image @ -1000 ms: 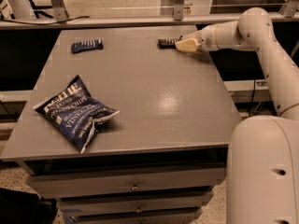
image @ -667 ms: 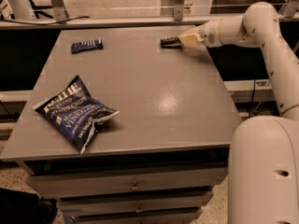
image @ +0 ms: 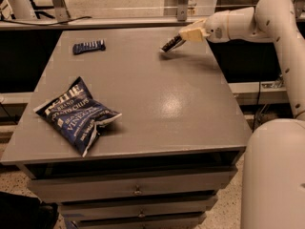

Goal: Move rxbar chocolate near blue chip bag

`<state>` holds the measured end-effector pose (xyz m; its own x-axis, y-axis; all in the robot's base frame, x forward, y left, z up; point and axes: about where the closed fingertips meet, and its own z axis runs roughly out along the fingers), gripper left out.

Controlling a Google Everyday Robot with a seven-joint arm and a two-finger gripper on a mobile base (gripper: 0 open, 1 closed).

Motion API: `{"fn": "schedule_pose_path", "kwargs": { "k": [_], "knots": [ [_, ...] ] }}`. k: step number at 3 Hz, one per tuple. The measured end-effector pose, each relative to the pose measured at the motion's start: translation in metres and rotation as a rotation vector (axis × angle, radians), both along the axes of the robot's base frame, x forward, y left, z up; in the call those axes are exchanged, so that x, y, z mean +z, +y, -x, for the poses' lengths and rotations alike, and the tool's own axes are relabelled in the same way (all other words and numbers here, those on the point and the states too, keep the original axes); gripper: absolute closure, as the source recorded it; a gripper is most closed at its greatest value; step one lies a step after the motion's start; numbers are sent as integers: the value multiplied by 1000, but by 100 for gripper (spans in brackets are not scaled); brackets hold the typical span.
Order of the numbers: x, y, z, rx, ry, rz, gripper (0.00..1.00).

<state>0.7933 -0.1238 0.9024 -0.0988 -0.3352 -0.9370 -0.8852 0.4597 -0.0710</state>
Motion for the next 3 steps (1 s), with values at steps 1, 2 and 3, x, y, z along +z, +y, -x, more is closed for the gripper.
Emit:
{"fn": "schedule_pose_path", "kwargs": {
  "k": [1,2,3],
  "knots": [
    [12,10,33,69,12,-45,100],
    [25,29,84,151,18,-106,100],
    [32,43,142,210,39,-162,100]
  ]
}}
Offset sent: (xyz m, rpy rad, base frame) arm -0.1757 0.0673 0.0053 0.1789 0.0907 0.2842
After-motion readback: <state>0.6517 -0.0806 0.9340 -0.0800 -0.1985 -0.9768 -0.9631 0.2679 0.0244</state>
